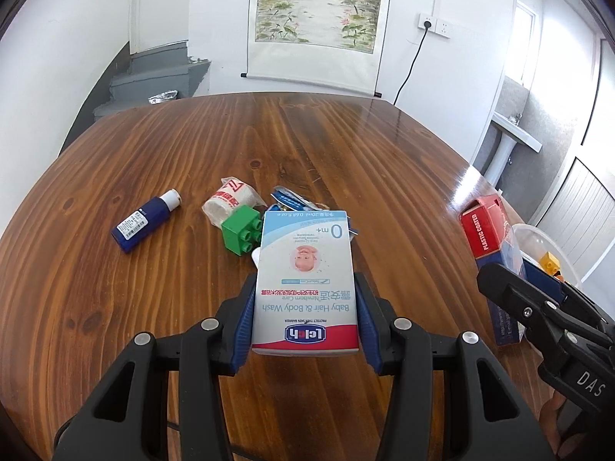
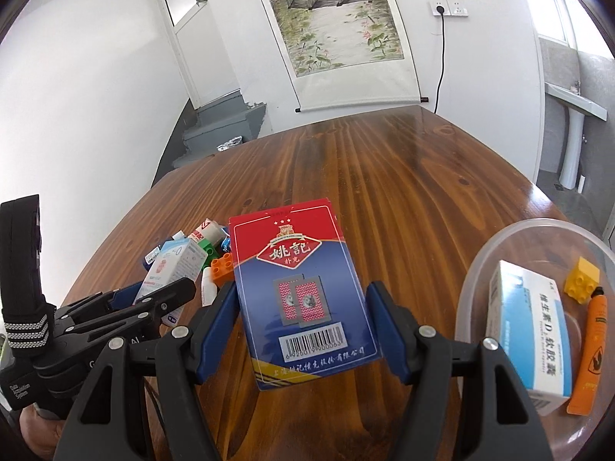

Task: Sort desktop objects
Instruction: 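Carry baby wash box in left gripper and red box in right gripper to bowl, then open left gripper over bowl to drop baby wash box while right gripper releases red box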

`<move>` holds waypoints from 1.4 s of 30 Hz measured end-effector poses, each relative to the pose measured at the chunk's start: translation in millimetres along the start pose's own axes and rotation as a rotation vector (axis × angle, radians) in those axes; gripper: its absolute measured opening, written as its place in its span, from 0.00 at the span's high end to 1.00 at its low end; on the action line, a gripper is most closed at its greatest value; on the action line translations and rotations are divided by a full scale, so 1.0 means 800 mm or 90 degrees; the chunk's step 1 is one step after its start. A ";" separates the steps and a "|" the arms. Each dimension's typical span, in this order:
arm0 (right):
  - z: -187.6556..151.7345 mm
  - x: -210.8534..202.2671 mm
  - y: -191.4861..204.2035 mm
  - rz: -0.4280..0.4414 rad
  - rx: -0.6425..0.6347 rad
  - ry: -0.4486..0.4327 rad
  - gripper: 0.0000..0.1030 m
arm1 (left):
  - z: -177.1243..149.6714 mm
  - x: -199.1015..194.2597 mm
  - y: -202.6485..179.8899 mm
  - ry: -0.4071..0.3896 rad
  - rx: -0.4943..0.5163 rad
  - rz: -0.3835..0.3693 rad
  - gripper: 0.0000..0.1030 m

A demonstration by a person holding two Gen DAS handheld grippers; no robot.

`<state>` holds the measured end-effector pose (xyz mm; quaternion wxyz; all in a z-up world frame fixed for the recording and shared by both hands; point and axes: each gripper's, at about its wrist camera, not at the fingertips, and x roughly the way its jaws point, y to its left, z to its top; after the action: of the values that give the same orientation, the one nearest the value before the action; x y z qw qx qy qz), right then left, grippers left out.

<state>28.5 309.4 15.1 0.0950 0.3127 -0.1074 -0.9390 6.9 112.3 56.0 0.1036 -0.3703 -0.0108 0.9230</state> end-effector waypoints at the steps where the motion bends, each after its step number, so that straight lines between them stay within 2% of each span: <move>1: 0.000 -0.006 -0.001 -0.007 -0.001 -0.009 0.31 | -0.002 -0.001 -0.005 0.001 0.002 -0.004 0.52; 8: 0.000 -0.044 -0.029 -0.039 0.013 -0.045 0.31 | -0.006 -0.005 -0.040 0.010 0.024 -0.030 0.52; 24: -0.023 -0.125 -0.161 -0.155 0.133 -0.087 0.31 | -0.010 -0.009 -0.142 0.021 0.102 -0.089 0.52; 31: -0.031 -0.135 -0.198 -0.181 0.172 -0.080 0.31 | -0.008 -0.009 -0.188 0.024 0.141 -0.120 0.52; 42: -0.037 -0.135 -0.221 -0.187 0.190 -0.067 0.31 | -0.001 -0.001 -0.236 0.039 0.165 -0.164 0.52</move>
<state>111.4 501.5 7.2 -0.0959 0.2858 -0.2035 -0.9315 42.5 296.7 74.4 0.2681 -0.3772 0.0642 0.8842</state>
